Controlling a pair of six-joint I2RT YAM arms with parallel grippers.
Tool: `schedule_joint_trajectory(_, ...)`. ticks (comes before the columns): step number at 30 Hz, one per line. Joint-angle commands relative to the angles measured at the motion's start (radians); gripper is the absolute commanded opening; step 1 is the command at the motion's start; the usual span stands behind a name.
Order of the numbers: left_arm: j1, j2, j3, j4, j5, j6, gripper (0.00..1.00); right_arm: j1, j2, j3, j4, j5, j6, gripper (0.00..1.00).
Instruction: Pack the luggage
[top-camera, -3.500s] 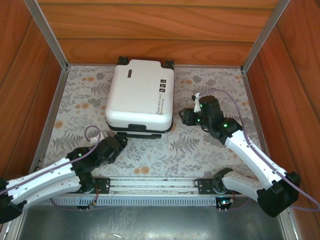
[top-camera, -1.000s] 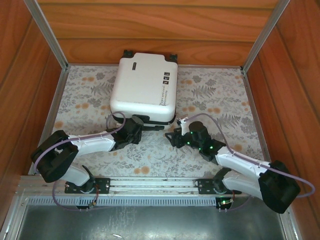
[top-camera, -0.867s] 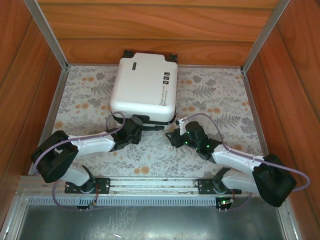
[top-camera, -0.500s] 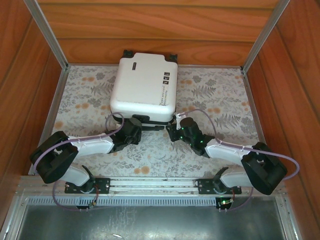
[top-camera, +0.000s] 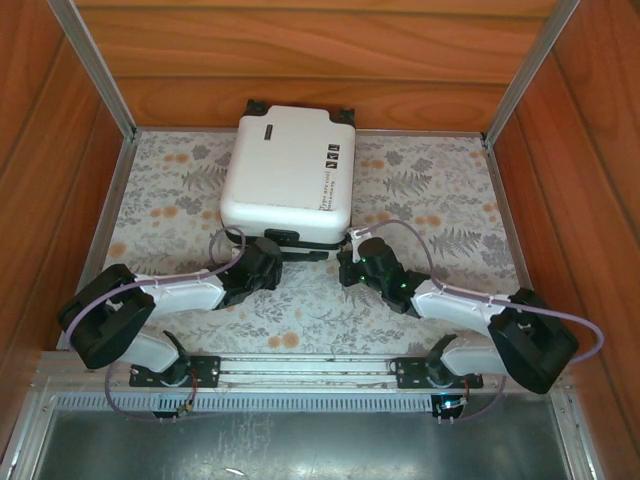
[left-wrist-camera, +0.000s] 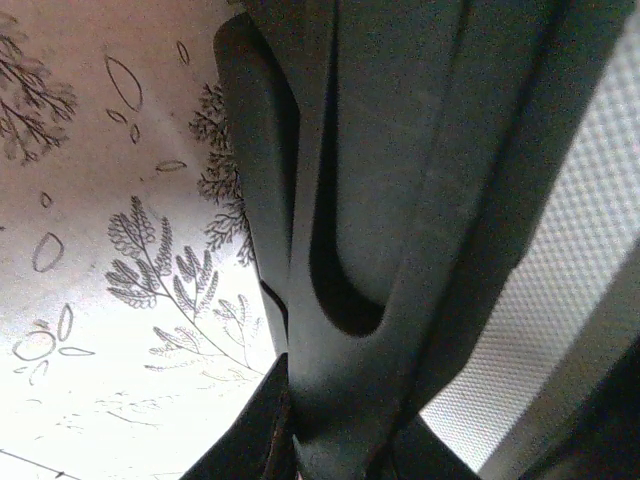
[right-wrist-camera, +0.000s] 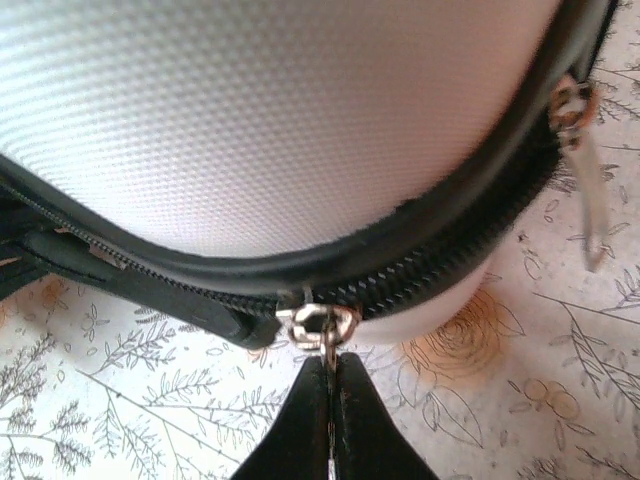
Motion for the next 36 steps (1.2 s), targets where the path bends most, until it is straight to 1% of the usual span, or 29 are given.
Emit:
schedule_joint_trajectory(1, 0.035, -0.004, -0.083, -0.359, -0.087, 0.000, 0.00, -0.032, -0.083, 0.011, -0.016, 0.122, -0.034, 0.00)
schedule_joint_trajectory(4, 0.045, -0.045, -0.094, -0.399, -0.107, 0.015, 0.00, -0.068, -0.113, 0.012, -0.060, 0.119, -0.044, 0.00)
schedule_joint_trajectory(7, 0.075, -0.074, -0.123, -0.396, -0.083, 0.048, 0.00, -0.116, -0.110, 0.011, -0.070, 0.090, -0.023, 0.00)
schedule_joint_trajectory(11, 0.102, -0.100, -0.147, -0.410, -0.041, 0.121, 0.00, -0.152, -0.060, 0.028, -0.033, 0.028, -0.012, 0.00)
schedule_joint_trajectory(15, 0.102, -0.117, -0.177, -0.414, -0.019, 0.130, 0.00, -0.167, 0.010, 0.077, -0.014, 0.001, -0.038, 0.00)
schedule_joint_trajectory(23, 0.103, -0.187, -0.208, -0.446, -0.023, 0.176, 0.00, -0.258, 0.092, 0.152, -0.007, -0.043, -0.086, 0.00)
schedule_joint_trajectory(24, 0.105, -0.196, -0.207, -0.445, -0.019, 0.188, 0.00, -0.268, 0.094, 0.169, -0.027, -0.041, -0.088, 0.03)
schedule_joint_trajectory(25, 0.106, -0.205, -0.201, -0.447, -0.013, 0.211, 0.00, -0.274, 0.093, 0.189, -0.062, -0.038, -0.089, 0.15)
schedule_joint_trajectory(26, 0.106, -0.212, -0.192, -0.452, -0.009, 0.234, 0.00, -0.279, 0.088, 0.207, -0.097, -0.033, -0.089, 0.31)
schedule_joint_trajectory(27, 0.107, -0.220, -0.174, -0.465, -0.002, 0.266, 0.05, -0.284, 0.079, 0.222, -0.133, -0.022, -0.088, 0.44)
schedule_joint_trajectory(28, 0.105, -0.227, -0.155, -0.481, 0.007, 0.303, 0.16, -0.286, 0.066, 0.232, -0.160, -0.012, -0.089, 0.49)
schedule_joint_trajectory(30, 0.105, -0.234, -0.115, -0.498, 0.029, 0.372, 0.35, -0.291, 0.031, 0.233, -0.195, 0.012, -0.094, 0.54)
schedule_joint_trajectory(32, 0.101, -0.233, -0.080, -0.514, 0.053, 0.431, 0.48, -0.294, -0.012, 0.225, -0.219, 0.048, -0.100, 0.57)
schedule_joint_trajectory(33, 0.095, -0.231, -0.064, -0.516, 0.064, 0.457, 0.53, -0.297, -0.038, 0.219, -0.233, 0.071, -0.103, 0.58)
schedule_joint_trajectory(36, 0.051, -0.218, -0.006, -0.520, 0.057, 0.547, 0.59, -0.309, -0.115, 0.196, -0.252, 0.112, -0.114, 0.59)
